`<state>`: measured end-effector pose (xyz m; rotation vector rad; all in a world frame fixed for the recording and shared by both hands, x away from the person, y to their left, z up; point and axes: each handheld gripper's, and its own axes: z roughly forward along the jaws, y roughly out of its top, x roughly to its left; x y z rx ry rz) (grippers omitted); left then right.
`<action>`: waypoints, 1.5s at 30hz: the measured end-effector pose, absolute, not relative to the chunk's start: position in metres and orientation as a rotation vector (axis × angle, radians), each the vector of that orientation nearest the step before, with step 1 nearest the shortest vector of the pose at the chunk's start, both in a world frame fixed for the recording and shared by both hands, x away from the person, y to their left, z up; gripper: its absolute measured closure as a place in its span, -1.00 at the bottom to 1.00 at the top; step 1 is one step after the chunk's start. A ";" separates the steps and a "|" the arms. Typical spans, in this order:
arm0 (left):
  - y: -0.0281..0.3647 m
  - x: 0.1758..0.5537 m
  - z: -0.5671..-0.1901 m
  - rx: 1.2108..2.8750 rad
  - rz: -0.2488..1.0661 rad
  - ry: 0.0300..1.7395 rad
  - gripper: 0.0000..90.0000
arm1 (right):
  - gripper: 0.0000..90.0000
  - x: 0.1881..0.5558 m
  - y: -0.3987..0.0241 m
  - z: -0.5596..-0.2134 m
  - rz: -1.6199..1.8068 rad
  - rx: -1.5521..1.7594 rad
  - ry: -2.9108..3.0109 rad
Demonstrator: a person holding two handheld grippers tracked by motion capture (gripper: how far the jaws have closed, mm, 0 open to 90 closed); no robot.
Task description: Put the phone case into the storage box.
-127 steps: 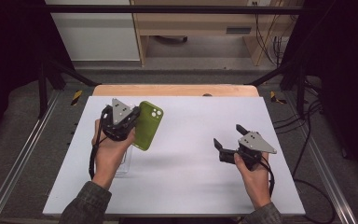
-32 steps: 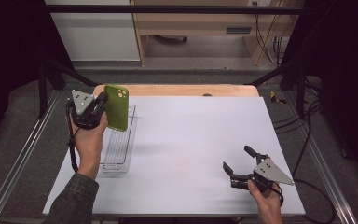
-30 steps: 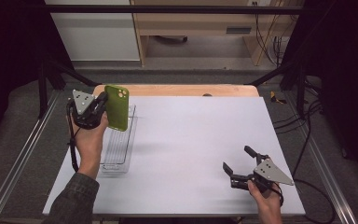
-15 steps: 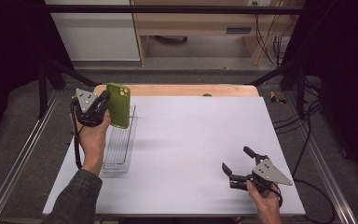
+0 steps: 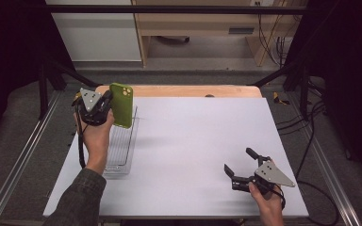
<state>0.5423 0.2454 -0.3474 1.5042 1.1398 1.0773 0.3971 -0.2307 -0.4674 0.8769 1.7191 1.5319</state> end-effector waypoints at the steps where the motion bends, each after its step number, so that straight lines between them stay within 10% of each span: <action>1: 0.246 0.543 -0.348 1.501 1.078 1.141 0.94 | -0.93 0.397 -0.231 -0.467 1.532 0.877 1.719; 45: 0.267 0.565 -0.358 1.444 1.064 1.252 0.94 | -0.93 0.396 -0.231 -0.468 1.536 0.877 1.713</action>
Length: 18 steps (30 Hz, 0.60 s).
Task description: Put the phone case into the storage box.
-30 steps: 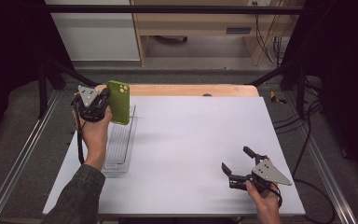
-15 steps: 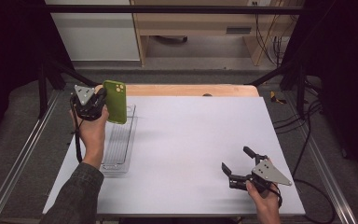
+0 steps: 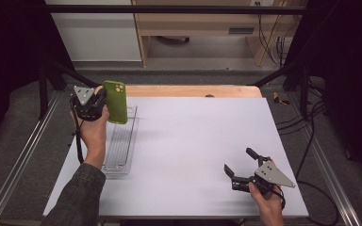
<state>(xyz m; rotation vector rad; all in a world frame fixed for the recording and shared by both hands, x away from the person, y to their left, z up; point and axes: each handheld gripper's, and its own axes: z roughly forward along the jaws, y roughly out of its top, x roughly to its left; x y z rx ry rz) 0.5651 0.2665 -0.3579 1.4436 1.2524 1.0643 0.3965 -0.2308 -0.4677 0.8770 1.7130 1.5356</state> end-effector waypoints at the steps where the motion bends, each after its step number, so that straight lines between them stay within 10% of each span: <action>1: 0.266 0.566 -0.358 1.439 1.064 1.256 0.94 | -0.93 0.397 -0.231 -0.468 1.537 0.878 1.712; 18: 0.267 0.575 -0.363 1.395 1.097 1.283 0.94 | -0.93 0.397 -0.230 -0.469 1.538 0.875 1.716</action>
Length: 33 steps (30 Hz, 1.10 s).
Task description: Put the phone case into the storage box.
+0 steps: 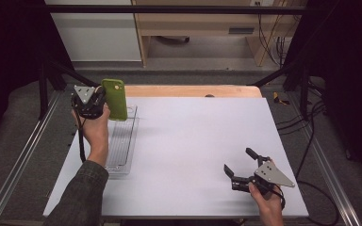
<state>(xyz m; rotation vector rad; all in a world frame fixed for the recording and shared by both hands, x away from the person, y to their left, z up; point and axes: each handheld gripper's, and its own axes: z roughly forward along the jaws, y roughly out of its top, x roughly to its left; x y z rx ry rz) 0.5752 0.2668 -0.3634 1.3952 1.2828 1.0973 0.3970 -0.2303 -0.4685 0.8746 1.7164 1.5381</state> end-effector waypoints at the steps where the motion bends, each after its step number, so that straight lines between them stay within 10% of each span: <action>1: 0.267 0.575 -0.364 1.395 1.098 1.284 0.94 | -0.93 0.397 -0.230 -0.469 1.539 0.875 1.716; 33: 0.261 0.582 -0.370 1.414 1.119 1.287 0.94 | -0.94 0.397 -0.230 -0.469 1.542 0.880 1.717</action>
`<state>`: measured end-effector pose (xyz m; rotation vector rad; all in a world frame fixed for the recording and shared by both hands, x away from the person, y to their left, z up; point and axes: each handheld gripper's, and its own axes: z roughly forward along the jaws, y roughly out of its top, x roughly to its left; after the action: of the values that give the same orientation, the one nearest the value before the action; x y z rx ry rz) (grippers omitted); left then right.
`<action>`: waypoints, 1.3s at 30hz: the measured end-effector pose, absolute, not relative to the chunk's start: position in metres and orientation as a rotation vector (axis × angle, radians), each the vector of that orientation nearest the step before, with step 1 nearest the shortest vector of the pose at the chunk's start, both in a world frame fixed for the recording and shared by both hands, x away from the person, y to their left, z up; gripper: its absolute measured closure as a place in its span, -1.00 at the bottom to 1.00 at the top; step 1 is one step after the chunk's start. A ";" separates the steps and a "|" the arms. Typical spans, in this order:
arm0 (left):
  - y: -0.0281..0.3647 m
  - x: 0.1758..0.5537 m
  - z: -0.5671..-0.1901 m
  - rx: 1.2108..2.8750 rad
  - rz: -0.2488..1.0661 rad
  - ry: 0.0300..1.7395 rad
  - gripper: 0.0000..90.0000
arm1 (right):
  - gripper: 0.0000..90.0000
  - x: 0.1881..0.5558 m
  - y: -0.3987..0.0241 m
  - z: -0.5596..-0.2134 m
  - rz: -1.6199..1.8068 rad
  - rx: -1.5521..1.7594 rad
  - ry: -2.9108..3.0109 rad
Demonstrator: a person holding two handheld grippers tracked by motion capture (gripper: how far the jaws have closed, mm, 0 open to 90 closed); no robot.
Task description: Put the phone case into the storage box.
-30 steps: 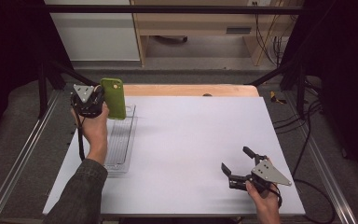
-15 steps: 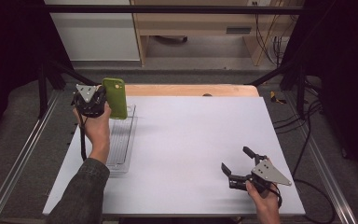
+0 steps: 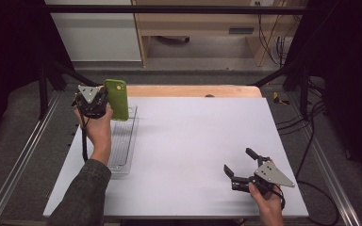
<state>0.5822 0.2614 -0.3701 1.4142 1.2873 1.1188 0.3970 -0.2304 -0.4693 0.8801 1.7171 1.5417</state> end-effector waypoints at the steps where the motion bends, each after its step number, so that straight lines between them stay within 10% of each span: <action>1: 0.261 0.582 -0.370 1.416 1.120 1.287 0.94 | -0.94 0.397 -0.230 -0.469 1.541 0.879 1.718; 39: 0.262 0.587 -0.376 1.429 1.095 1.324 0.94 | -0.94 0.397 -0.231 -0.469 1.540 0.880 1.716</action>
<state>0.5871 0.2618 -0.3759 1.4292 1.3243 1.0947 0.3968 -0.2305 -0.4692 0.8802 1.7158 1.5404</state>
